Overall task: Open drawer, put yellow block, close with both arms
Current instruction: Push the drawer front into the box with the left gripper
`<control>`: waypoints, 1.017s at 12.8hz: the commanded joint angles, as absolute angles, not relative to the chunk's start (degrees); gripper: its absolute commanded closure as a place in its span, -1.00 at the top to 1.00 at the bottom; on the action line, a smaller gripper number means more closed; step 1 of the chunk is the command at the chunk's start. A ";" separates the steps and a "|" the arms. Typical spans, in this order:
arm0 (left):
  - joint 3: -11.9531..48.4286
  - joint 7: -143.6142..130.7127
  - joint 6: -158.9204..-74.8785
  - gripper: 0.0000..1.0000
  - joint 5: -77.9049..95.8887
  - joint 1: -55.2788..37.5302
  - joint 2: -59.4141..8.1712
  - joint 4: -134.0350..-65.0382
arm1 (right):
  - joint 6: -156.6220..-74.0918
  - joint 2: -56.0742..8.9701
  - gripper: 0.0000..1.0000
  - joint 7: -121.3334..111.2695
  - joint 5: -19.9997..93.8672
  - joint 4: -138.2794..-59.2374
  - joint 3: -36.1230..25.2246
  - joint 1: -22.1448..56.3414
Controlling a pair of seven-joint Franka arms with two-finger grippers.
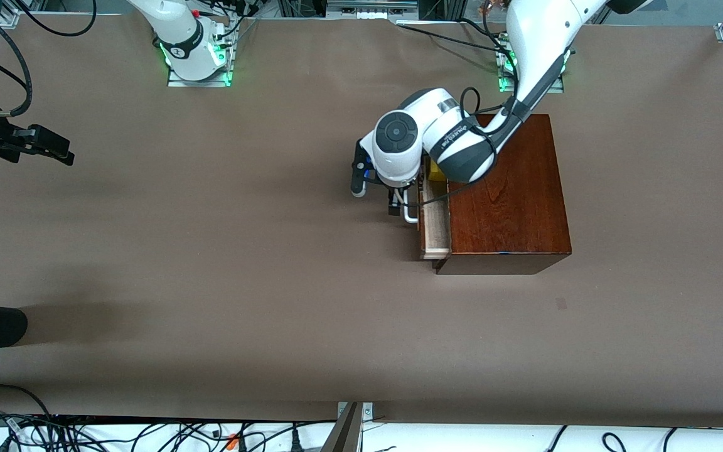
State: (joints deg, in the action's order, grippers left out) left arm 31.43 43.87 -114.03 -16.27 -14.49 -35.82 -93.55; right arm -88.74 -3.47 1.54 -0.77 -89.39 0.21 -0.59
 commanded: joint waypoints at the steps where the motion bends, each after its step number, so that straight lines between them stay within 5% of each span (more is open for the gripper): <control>1: 31.20 44.47 -111.36 1.00 -18.72 -12.39 -34.72 -94.13 | -89.47 -2.72 1.00 1.14 -0.18 -90.44 0.88 -1.32; 13: 31.20 44.21 -110.92 1.00 -21.97 -11.16 -34.45 -94.22 | -89.30 -2.81 1.00 1.14 -0.18 -90.35 1.05 -1.32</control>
State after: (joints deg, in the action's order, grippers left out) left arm 31.43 43.85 -112.12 -19.40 -12.02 -35.78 -93.56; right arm -88.82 -3.48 1.53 -0.77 -89.56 0.24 -0.59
